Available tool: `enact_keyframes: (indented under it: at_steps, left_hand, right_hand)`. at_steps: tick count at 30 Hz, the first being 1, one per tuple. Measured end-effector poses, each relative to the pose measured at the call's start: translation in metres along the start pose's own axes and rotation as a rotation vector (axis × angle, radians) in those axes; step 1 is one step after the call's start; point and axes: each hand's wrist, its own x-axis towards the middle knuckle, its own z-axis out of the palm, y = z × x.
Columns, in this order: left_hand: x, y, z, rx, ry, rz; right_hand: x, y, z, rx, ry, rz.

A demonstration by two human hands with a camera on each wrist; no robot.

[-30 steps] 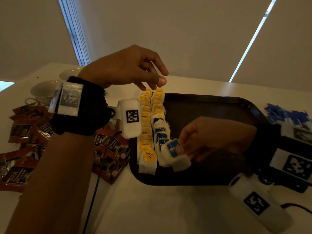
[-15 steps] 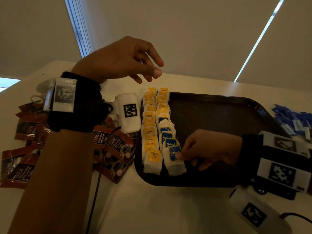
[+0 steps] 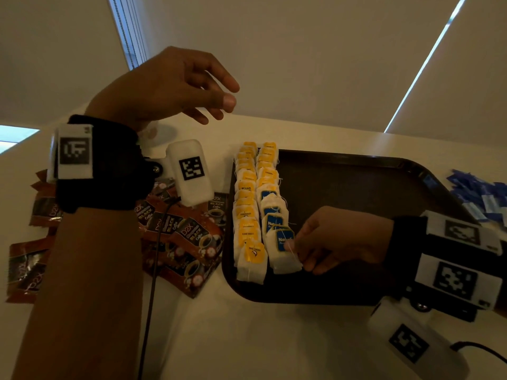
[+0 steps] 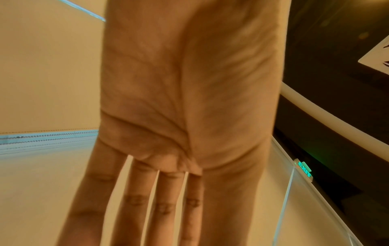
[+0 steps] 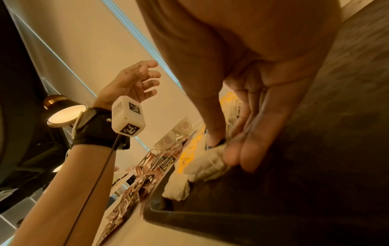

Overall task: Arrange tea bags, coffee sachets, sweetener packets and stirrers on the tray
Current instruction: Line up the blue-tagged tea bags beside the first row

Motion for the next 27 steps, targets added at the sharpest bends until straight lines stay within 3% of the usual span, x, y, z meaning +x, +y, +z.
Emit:
enact_keyframes:
  at_steps: [13,27]
  left_hand:
    - [-0.02,-0.027,-0.04,0.0,0.241,-0.096]
    - [-0.03,-0.042,-0.051,-0.021,0.308,-0.145]
  right_hand:
    - [0.005,-0.012,0.003,-0.184,-0.007,-0.023]
    - [0.008,-0.015,0.005,-0.183,0.05,-0.07]
